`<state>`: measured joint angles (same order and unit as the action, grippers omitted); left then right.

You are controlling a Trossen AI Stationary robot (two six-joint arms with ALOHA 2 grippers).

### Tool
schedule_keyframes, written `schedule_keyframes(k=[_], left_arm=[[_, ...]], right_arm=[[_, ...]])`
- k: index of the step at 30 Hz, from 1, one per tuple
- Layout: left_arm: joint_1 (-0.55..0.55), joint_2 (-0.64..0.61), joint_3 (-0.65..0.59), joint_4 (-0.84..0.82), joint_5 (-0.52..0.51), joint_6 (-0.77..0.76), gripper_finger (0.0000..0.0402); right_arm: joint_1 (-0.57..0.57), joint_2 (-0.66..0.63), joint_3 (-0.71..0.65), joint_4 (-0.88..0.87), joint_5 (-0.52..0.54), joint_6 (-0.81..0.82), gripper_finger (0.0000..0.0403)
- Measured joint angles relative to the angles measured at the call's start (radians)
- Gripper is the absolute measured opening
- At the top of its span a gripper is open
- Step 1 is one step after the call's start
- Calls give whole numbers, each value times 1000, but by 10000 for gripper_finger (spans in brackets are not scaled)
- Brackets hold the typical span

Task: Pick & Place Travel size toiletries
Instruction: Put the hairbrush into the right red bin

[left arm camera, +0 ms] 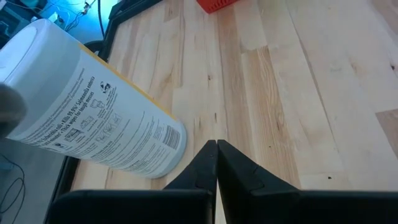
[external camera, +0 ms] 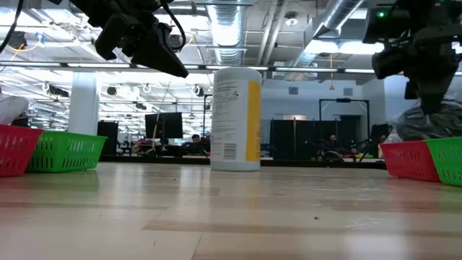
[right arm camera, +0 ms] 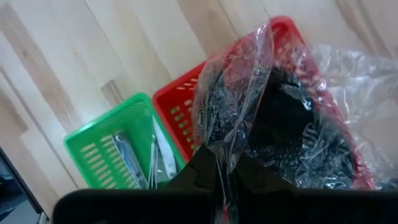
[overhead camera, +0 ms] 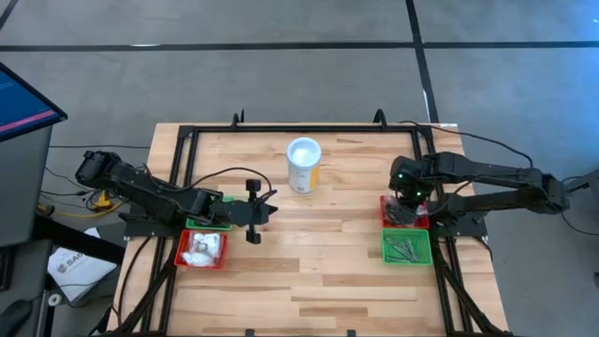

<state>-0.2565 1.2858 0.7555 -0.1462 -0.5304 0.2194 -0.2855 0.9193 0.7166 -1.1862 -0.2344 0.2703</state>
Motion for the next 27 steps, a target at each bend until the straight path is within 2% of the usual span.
schedule_keyframes(k=[10, 27], left_arm=[[0, 0, 0, 22, 3, 0, 4], [0, 0, 0, 37, 2, 0, 4]], right_arm=[[-5, -3, -57, 55, -3, 1, 8], [-4, -4, -57, 80, 27, -2, 131]])
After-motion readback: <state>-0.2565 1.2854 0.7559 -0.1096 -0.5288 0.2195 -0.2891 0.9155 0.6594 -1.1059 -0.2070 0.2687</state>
